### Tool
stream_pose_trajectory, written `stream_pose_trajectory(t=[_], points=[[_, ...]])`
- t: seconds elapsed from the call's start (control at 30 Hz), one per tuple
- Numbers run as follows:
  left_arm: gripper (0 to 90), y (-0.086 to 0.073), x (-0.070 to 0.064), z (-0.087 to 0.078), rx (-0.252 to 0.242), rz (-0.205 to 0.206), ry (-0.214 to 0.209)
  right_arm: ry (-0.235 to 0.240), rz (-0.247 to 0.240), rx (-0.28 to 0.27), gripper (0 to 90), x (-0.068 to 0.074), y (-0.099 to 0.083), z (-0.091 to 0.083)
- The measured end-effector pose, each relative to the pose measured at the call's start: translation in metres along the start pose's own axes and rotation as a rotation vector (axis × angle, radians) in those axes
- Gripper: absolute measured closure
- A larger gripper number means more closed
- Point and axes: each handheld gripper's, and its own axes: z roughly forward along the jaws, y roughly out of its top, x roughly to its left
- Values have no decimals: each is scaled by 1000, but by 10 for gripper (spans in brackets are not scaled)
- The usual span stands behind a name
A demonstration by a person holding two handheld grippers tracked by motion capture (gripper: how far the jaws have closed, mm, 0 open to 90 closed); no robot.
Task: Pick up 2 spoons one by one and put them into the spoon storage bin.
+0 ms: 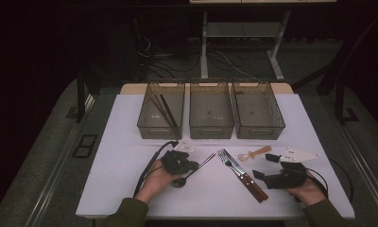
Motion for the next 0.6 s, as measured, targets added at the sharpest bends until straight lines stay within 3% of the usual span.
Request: stream_pose_trajectory(t=[0.37, 0.6], points=[[892, 3, -4, 4, 8, 34, -59, -1, -7, 3, 166, 1, 0, 1], [893, 6, -9, 5, 36, 84, -100, -3, -13, 4, 166, 1, 0, 0]])
